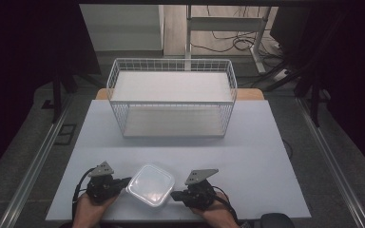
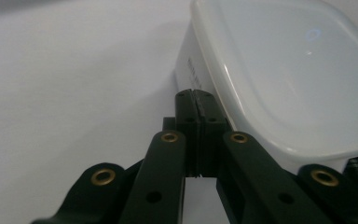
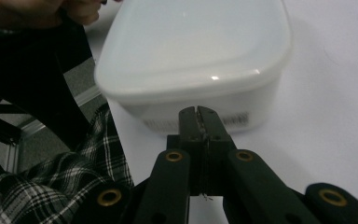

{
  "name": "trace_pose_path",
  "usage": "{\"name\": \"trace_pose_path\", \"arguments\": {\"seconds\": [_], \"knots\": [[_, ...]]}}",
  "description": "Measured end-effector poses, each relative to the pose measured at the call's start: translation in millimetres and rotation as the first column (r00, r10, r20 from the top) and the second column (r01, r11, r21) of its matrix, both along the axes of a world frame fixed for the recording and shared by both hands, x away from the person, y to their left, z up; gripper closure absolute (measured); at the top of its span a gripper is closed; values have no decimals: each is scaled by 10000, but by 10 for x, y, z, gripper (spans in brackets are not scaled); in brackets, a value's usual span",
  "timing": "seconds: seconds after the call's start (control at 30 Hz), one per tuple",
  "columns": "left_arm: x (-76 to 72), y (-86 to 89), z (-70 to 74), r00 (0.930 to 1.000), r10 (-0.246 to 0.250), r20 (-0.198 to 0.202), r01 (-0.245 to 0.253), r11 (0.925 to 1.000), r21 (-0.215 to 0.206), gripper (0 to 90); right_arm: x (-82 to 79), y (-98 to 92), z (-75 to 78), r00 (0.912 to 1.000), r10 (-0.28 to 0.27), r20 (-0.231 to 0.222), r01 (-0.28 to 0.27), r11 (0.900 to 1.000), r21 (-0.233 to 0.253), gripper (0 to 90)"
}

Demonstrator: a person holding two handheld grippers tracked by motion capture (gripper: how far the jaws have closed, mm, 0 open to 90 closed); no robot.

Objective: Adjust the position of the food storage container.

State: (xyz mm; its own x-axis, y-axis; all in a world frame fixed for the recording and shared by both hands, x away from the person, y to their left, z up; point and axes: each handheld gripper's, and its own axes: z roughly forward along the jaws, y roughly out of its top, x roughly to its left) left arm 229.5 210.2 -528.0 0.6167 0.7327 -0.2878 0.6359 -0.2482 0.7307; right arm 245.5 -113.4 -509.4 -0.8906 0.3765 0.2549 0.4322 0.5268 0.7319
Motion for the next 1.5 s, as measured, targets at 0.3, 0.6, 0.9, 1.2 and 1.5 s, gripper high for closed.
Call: {"name": "trace_pose_path", "arguments": {"seconds": [0.3, 0.6, 0.9, 1.2, 1.5], "knots": [[4, -165, 19, 10000, 10, -91, -11, 10000, -69, 900, 98, -154, 40, 9970, -724, 287, 729, 9971, -196, 891], [66, -432, 34, 9997, -258, -22, 258, 9997, -28, 900, 231, -365, 87, 9849, -1577, 720, 1616, 9856, -508, 892], [146, -649, 53, 9984, -541, 160, 538, 9984, 173, 900, 330, -553, 115, 9711, -2118, 1097, 2213, 9717, -830, 892], [90, -423, 109, 9954, -225, 933, 193, 9992, 346, 505, 283, -762, 203, 9558, -2204, 1945, 2377, 9688, -702, 714], [41, -340, 40, 9946, -471, 928, 435, 9982, 412, 93, 349, -939, 125, 9459, -2549, 2007, 2690, 9620, -461, 174]]}}
